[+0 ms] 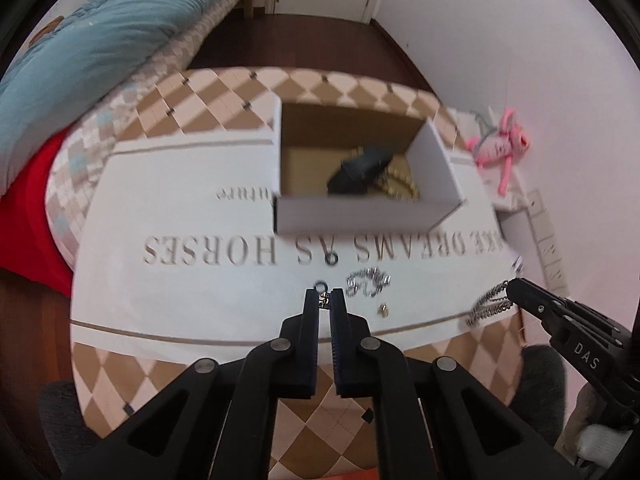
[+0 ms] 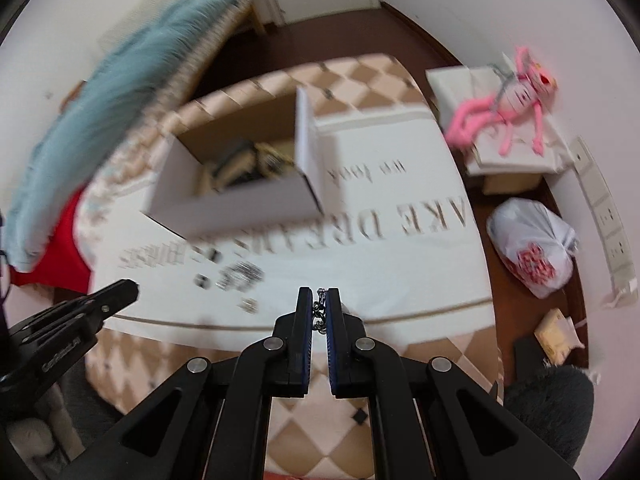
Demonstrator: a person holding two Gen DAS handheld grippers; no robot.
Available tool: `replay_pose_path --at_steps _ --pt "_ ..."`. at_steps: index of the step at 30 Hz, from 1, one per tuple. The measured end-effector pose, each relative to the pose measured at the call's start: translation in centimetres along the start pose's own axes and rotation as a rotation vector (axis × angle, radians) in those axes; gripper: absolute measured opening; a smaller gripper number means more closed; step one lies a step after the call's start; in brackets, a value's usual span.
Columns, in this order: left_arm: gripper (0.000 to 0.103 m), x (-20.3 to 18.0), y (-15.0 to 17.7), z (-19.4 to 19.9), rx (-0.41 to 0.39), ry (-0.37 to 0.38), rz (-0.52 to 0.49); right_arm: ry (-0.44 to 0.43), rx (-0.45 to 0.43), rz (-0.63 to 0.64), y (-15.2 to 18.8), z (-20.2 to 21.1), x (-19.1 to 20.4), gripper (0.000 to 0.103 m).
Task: Organize jewelry
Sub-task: 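Grasp a small gold earring with the left gripper while the right carries the chain, then lower both held items into the box and open both grippers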
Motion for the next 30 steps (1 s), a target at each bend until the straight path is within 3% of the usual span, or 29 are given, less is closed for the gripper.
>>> replay_pose_path --at_steps 8,15,26,30 --pt "0.003 0.6 -4.8 2.8 -0.052 0.035 0.034 -0.109 -0.089 0.062 -5.4 4.0 4.4 0.006" --pt "0.003 0.0 -10.1 1.1 -0.061 0.036 -0.003 -0.107 -0.098 0.126 -12.0 2.5 6.1 0.006" --pt "0.004 -0.7 -13.9 -7.3 0.121 0.061 -0.028 -0.023 0.058 0.139 -17.1 -6.6 4.3 0.006" --pt "0.007 -0.6 -14.9 -8.9 0.168 0.023 -0.030 -0.002 0.113 0.142 -17.5 -9.1 3.7 0.007"
Point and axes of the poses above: each gripper's, at about its wrist camera, not at the fingertips, and z roughly against the way its jaws point, x to its left, y to its underside, the point moved 7 cm from there along -z, roughly the way its jaws point, and after that the axes turned 10 degrees about -y, right-handed, at the moved point
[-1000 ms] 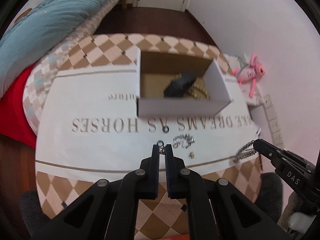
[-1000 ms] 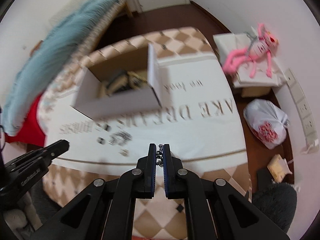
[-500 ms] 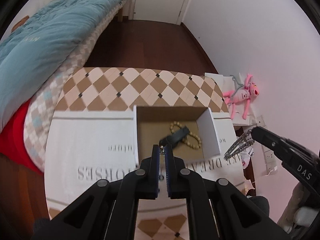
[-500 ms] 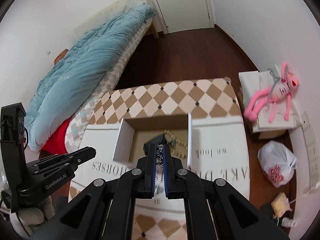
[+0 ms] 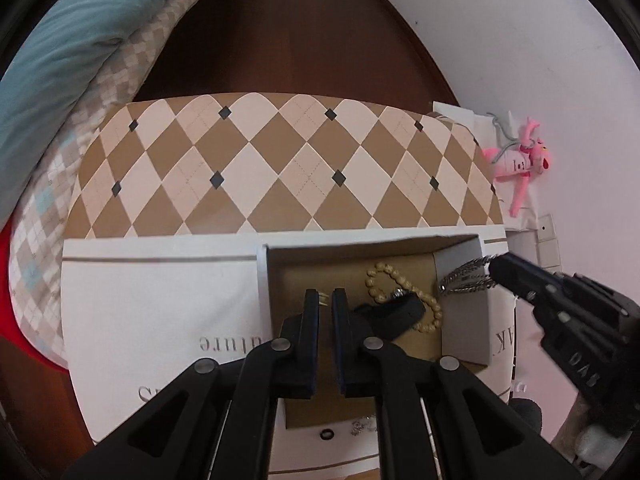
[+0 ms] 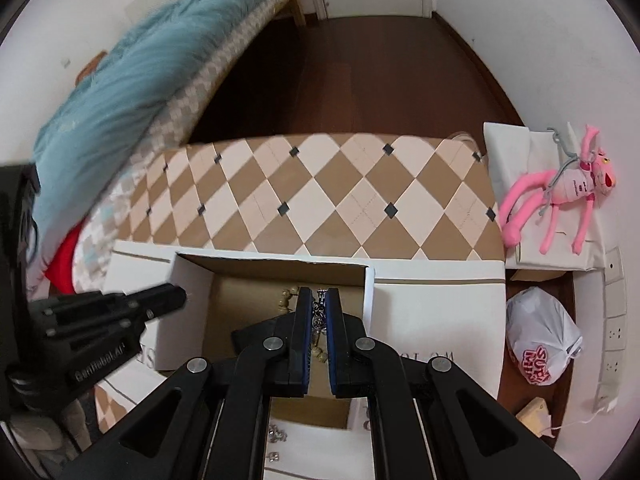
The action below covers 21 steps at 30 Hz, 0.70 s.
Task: Organize jewelry
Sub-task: 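Lower both held items into the box and open both grippers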
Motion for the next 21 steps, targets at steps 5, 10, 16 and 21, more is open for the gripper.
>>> replay_pose_path --at_steps 5,10,16,21 --pt "0.032 1.1 -1.0 0.5 -0.012 -0.045 0.018 0.034 0.051 -0.014 0.3 -1.0 -0.6 0.019" --pt "0.076 3.2 -0.7 1.9 -0.083 -0.117 0.061 0.083 0.010 -0.004 0.6 0.5 -0.7 0.058" --pt "0.103 4.4 1.3 1.7 -0.111 -0.197 0.060 0.186 0.006 0.005 2.1 1.3 -1.2 0.097" --pt "0.103 4.4 3.1 1.8 -0.120 -0.212 0.062 0.211 0.026 0.014 4.0 0.7 -1.1 0.102"
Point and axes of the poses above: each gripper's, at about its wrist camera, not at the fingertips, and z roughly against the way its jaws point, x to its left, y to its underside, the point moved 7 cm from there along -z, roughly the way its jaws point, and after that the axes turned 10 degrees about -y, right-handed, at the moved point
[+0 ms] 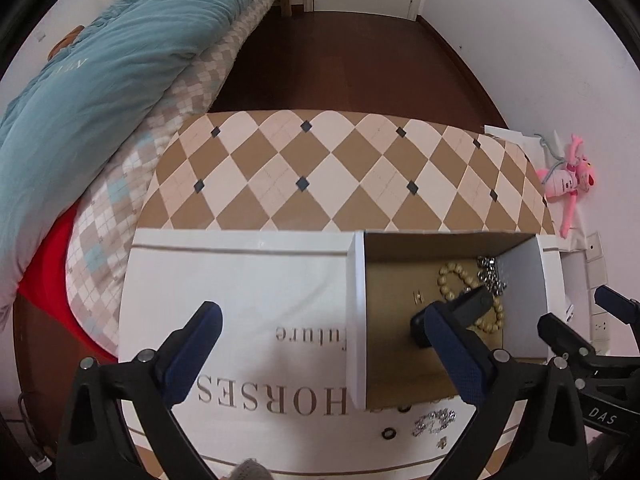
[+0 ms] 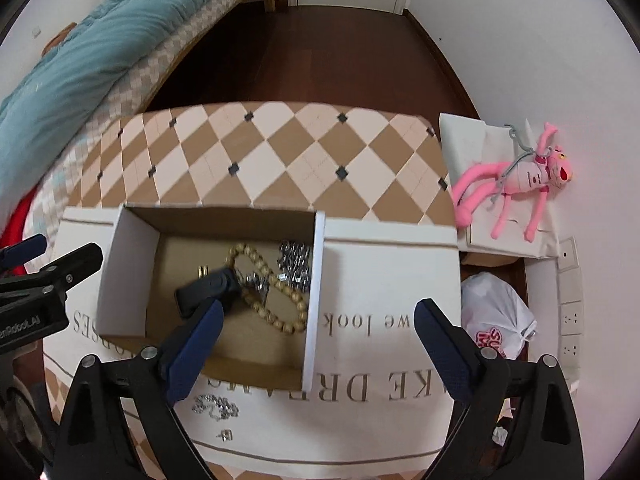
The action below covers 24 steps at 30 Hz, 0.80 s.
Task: Organize jewelry
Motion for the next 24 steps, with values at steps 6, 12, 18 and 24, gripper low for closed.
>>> replay_pose_path --at_steps 6,12,18,24 --pt "0.103 0.4 0.9 1.4 -0.025 -0.009 0.013 -0.013 -0.022 -0.020 0.9 0.7 0.4 0.103" --pt "0.103 1.1 1.1 4.6 -0.096 -0.020 0.028 -0.034 -0.106 -0.036 0.8 3.5 1.0 0.103" --pt "0.103 2.1 2.0 8.2 -0.199 -0.060 0.056 -0.069 -0.179 -0.024 1.9 6.8 2.0 0.103" --pt "0.103 2.8 7.1 6.1 -0.200 -0.109 0.042 -0.071 -0.128 -0.043 8.1 4.5 3.0 0.102"
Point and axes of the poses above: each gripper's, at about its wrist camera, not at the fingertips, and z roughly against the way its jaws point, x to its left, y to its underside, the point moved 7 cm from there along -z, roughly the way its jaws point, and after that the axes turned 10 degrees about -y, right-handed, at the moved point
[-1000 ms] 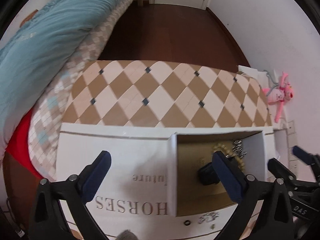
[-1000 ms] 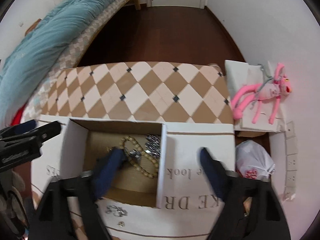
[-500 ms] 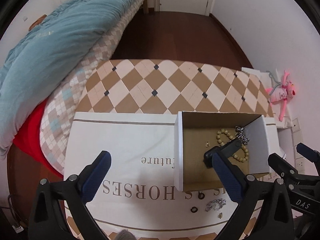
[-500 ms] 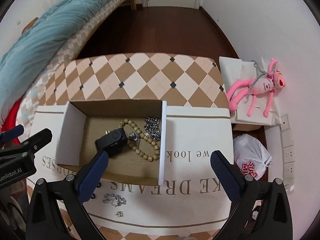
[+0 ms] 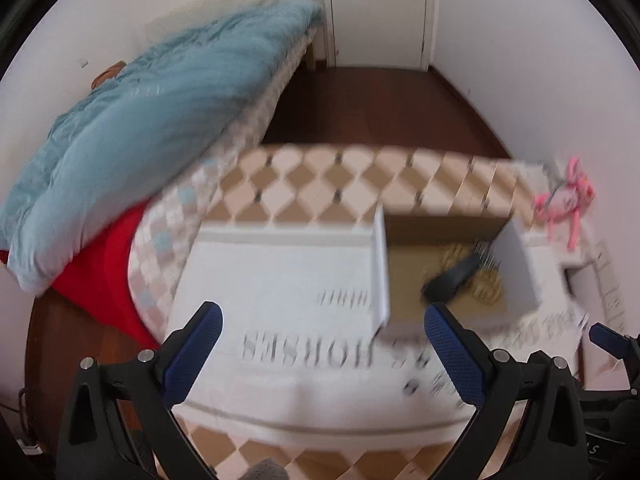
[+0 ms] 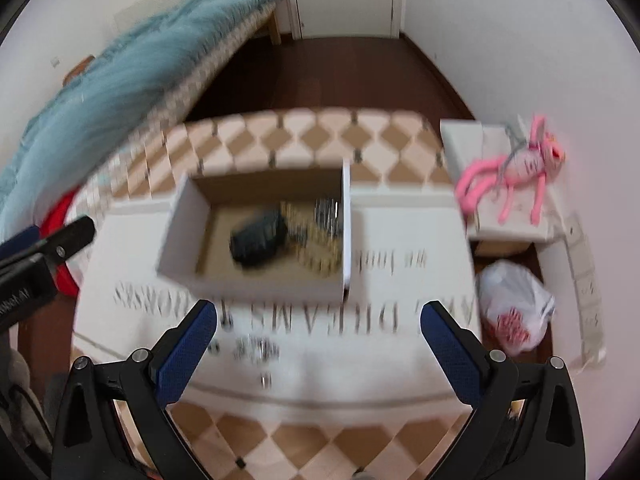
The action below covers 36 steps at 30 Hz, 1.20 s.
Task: Organize jewelry
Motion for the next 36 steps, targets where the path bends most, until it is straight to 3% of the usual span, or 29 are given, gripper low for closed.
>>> replay_pose_path --at_steps 1,2,4,9,13,15,17,21,24,25,26,29,32,36 --pt "0.103 0.0 1.8 -1.2 0.039 -0.002 -0.013 -0.004 0.030 -0.007 1.6 -1.1 0.0 0.095" --pt "0.103 0.0 3.1 -2.1 0.069 -0.002 -0.017 -0.014 0.051 -0.019 2.9 -2.1 0.0 0.078" --pt "0.103 0.2 5.9 -4.1 0.138 -0.003 -0.014 -0.031 0.088 -0.030 4.8 -3.9 0.1 0.065" --pt "0.103 0.7 9.7 -6.5 0.209 -0.026 -0.016 -0.128 0.116 -0.053 8.2 -7.0 1.3 0.064" --pt "0.103 1.1 10.7 -7.2 0.229 -0.034 -0.014 -0.133 0.109 -0.022 8.9 -8.3 2.5 0.052" --pt "0.103 1.1 11.0 -7.3 0.229 -0.035 -0.016 -0.095 0.090 0.018 8.9 -8.5 3.0 0.041" --pt "0.103 1.0 11.0 -7.3 0.226 -0.035 -0.021 -0.052 0.082 0.052 9.0 -8.7 3.4 0.015" --pt "0.103 0.2 10.8 -6.7 0.215 -0.028 -0.032 -0.023 0.073 0.091 9.1 -8.5 3.7 0.014" --pt "0.103 -1.3 10.4 -5.4 0.203 -0.008 -0.042 -0.054 0.062 0.025 9.0 -7.9 2.5 0.013" --pt "0.103 -2.2 10.2 -4.8 0.194 0.009 -0.041 -0.053 0.044 -0.003 8.7 -7.2 1.5 0.013" --pt "0.103 -2.9 9.9 -4.4 0.189 0.032 -0.040 -0.050 0.029 -0.027 8.3 -6.6 0.5 0.003" --pt "0.102 -6.3 9.4 -3.1 0.188 0.107 -0.052 -0.027 0.010 -0.097 7.5 -5.6 -2.7 0.005" --pt "0.092 -10.1 9.2 -2.5 0.188 0.162 -0.080 -0.004 0.012 -0.148 7.3 -5.2 -5.9 0.005" --pt "0.065 -14.2 9.7 -2.9 0.222 0.181 -0.132 -0.003 0.014 -0.187 7.6 -5.0 -8.4 0.005"
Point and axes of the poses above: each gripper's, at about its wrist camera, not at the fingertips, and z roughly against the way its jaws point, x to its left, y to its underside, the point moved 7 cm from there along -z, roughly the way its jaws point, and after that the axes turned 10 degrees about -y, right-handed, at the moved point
